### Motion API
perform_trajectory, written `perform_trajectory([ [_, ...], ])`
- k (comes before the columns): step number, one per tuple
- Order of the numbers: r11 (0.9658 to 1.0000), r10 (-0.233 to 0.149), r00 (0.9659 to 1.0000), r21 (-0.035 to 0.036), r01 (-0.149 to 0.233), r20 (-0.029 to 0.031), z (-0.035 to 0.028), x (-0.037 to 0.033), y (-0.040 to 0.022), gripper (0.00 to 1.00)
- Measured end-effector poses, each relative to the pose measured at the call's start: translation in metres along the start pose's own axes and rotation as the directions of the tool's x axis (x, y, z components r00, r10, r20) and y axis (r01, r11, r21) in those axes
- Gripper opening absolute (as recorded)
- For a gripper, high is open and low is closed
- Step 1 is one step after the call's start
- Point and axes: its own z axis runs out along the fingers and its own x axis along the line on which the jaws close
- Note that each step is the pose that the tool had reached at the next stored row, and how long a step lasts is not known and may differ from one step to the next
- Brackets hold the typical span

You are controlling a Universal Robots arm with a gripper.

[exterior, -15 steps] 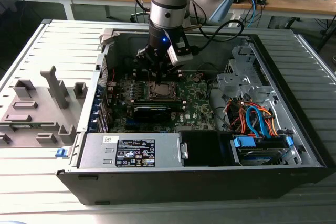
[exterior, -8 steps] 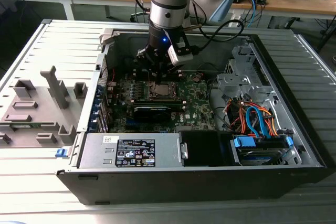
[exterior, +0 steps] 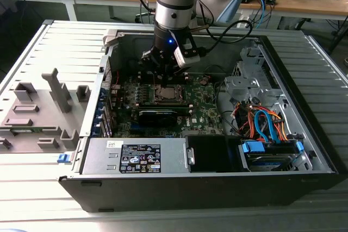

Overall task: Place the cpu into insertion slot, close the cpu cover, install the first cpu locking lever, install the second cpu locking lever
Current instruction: 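Install the first cpu locking lever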

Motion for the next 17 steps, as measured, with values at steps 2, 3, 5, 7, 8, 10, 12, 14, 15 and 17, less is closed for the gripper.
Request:
perform_trajectory([
  [2, 1.0000, -0.002, 1.0000, 0.0002, 0.002, 0.0002, 0.0000, 0.0000, 0.0000, 0.11],
  [3, 1.0000, -0.003, 1.0000, 0.0001, 0.003, 0.0002, 0.0000, 0.0000, 0.0000, 0.11],
  [5, 1.0000, -0.005, 1.0000, 0.0003, 0.005, 0.0003, 0.0000, 0.0000, 0.0000, 0.11],
  [7, 1.0000, -0.008, 1.0000, 0.0005, 0.008, 0.0005, 0.0001, 0.0000, 0.0000, 0.11],
  [8, 1.0000, -0.009, 1.0000, 0.0005, 0.009, 0.0006, 0.0001, 0.0000, 0.0000, 0.11],
  [10, 0.9999, -0.011, 0.9999, 0.0007, 0.011, 0.0007, 0.0001, 0.0000, 0.0000, 0.11],
  [12, 0.9999, -0.013, 0.9999, 0.0007, 0.013, 0.0008, 0.0002, 0.0000, 0.0000, 0.11],
  [14, 0.9999, -0.015, 0.9999, 0.0009, 0.015, 0.0010, 0.0002, 0.0000, 0.0000, 0.11],
  [15, 0.9999, -0.016, 0.9999, 0.0010, 0.016, 0.0010, 0.0002, 0.0000, 0.0000, 0.11],
  [17, 0.9998, -0.018, 0.9998, 0.0010, 0.018, 0.0011, 0.0002, 0.0000, 0.0000, 0.11],
])
